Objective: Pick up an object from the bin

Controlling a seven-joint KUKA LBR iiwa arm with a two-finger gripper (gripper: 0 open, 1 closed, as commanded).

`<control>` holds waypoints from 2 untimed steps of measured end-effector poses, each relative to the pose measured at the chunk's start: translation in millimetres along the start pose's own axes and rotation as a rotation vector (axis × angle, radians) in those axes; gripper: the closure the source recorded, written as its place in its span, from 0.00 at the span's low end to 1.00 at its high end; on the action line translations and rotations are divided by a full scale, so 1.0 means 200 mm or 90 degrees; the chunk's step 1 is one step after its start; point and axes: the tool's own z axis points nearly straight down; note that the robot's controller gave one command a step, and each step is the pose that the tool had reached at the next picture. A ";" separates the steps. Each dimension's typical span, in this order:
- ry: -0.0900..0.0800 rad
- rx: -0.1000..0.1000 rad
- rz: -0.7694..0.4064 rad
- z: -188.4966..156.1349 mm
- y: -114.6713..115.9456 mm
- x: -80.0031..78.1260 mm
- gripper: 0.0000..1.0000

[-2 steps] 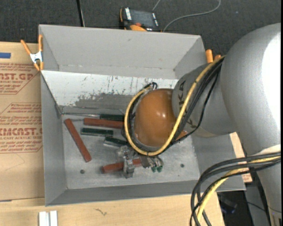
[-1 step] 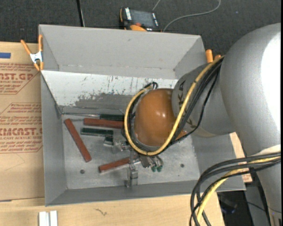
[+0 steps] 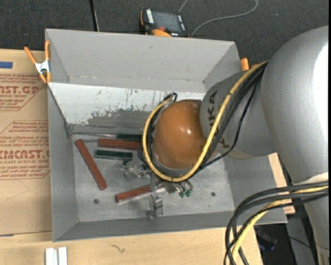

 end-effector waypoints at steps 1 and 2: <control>0.000 -0.001 0.000 0.00 0.00 0.00 1.00; -0.006 0.001 -0.034 -0.73 0.07 -0.03 1.00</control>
Offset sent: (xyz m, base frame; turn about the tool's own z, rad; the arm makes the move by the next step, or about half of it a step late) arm 0.0000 0.0000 0.0000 0.0000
